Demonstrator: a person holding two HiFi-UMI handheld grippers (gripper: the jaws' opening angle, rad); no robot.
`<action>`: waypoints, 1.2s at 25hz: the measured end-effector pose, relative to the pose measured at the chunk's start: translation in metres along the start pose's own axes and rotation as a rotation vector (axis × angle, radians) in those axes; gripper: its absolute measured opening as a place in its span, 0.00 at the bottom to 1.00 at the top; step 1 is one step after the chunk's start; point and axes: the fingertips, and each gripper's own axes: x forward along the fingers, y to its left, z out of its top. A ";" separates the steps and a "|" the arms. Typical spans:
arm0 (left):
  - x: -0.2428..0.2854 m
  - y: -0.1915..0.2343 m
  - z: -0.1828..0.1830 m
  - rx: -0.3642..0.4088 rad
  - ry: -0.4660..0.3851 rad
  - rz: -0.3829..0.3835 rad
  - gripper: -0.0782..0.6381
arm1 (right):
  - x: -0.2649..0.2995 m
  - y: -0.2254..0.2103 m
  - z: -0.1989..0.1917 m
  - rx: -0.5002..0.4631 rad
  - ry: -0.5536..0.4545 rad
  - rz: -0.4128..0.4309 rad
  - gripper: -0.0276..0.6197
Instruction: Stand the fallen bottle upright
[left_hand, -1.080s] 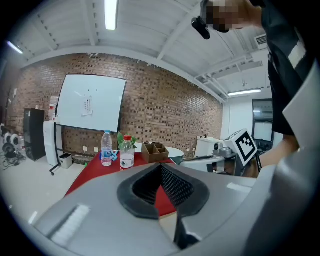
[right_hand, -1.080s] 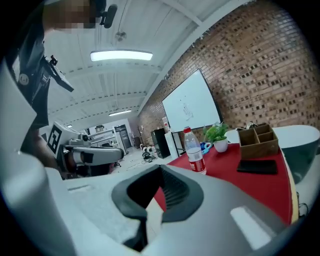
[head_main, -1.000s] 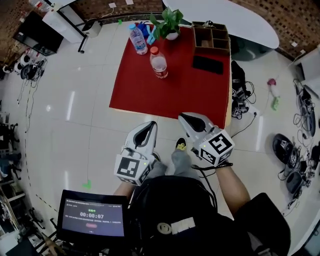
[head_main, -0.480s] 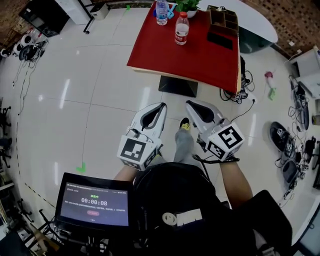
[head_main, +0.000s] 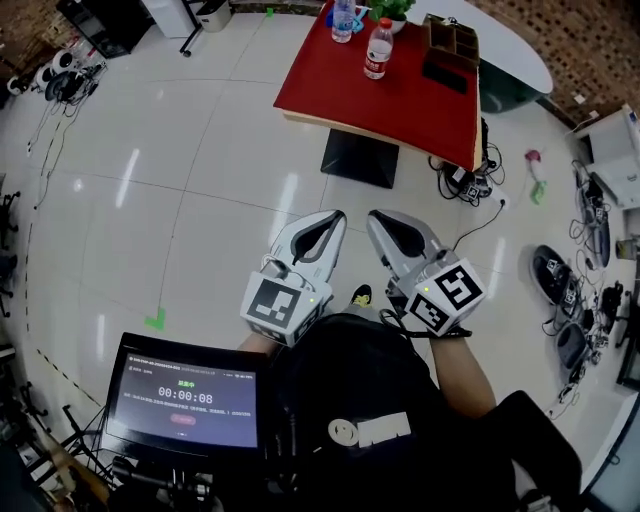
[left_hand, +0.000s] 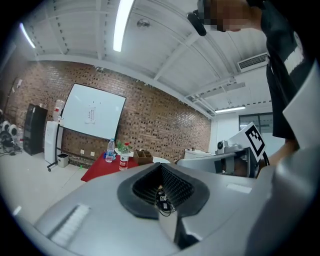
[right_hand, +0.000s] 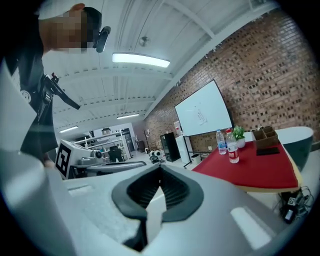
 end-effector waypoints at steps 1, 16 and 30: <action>-0.001 -0.004 0.001 -0.001 -0.001 -0.001 0.12 | -0.002 0.004 -0.001 -0.002 0.003 0.006 0.05; 0.017 -0.052 0.014 0.062 0.022 -0.001 0.12 | -0.048 -0.014 0.011 -0.019 -0.042 -0.018 0.05; 0.018 -0.064 0.014 0.065 0.000 -0.016 0.12 | -0.059 -0.017 0.009 -0.024 -0.046 -0.042 0.05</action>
